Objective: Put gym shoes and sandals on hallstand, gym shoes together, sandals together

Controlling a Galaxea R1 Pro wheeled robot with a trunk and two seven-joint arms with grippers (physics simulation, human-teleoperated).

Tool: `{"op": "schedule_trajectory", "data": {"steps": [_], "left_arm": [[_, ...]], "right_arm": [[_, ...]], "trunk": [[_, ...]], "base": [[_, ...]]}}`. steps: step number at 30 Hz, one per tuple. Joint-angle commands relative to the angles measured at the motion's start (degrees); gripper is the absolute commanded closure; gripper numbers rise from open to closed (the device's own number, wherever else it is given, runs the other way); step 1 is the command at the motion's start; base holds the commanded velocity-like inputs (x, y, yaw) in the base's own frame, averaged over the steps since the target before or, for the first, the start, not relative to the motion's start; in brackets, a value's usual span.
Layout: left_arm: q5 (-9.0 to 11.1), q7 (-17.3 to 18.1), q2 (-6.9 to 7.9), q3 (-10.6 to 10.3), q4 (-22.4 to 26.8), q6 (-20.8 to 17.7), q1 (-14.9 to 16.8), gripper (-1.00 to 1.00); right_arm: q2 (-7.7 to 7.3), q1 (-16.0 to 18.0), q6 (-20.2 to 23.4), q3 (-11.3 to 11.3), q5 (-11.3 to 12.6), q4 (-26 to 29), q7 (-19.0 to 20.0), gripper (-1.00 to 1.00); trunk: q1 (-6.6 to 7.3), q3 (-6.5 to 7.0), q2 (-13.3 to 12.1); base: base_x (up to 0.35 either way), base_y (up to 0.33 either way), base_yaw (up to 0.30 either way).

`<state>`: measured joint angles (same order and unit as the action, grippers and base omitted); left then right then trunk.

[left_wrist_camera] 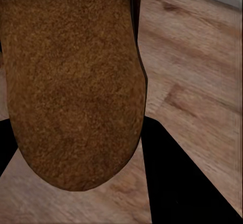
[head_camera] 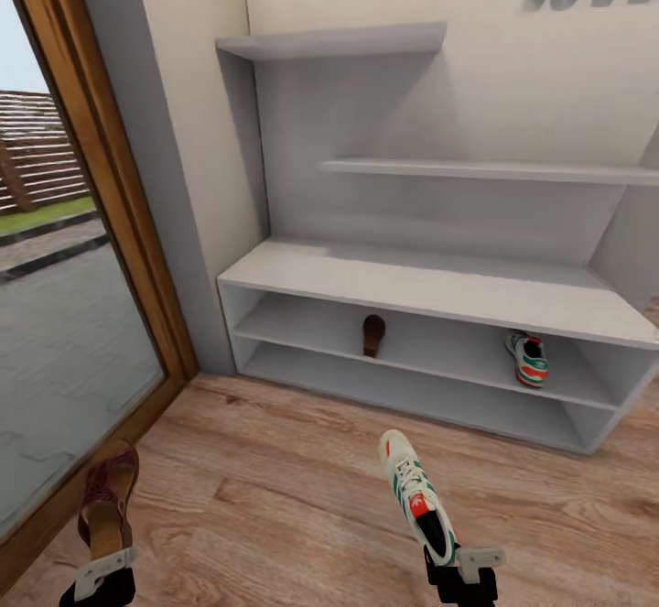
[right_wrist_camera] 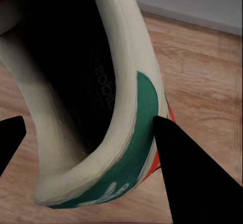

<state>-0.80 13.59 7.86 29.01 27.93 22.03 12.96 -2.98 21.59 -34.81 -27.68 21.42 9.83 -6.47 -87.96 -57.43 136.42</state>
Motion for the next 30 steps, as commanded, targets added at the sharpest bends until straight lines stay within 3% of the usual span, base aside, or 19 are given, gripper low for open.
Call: {"op": "schedule_trajectory", "data": {"steps": [1,11,30], "left_arm": [[-0.3,0.5,-0.04,0.4,0.0,0.1,0.0,1.00],[-0.3,0.5,-0.04,0.4,0.0,0.1,0.0,1.00],[-0.3,0.6,-0.12,0.4,-0.1,0.1,0.0,1.00]], "right_arm": [[-0.03,0.0,-0.1,-0.5,0.3,0.0,-0.5,1.00],[-0.01,0.0,-0.1,-0.5,0.3,0.0,-0.5,1.00],[-0.01,0.0,-0.1,-0.5,0.3,0.0,-0.5,1.00]], "trunk": [[0.01,-0.03,0.0],[0.01,0.19,0.0],[0.01,0.60,0.0]], "base": [[0.000,0.001,-0.254],[0.000,0.050,-0.254],[0.000,0.244,-0.254]]}}
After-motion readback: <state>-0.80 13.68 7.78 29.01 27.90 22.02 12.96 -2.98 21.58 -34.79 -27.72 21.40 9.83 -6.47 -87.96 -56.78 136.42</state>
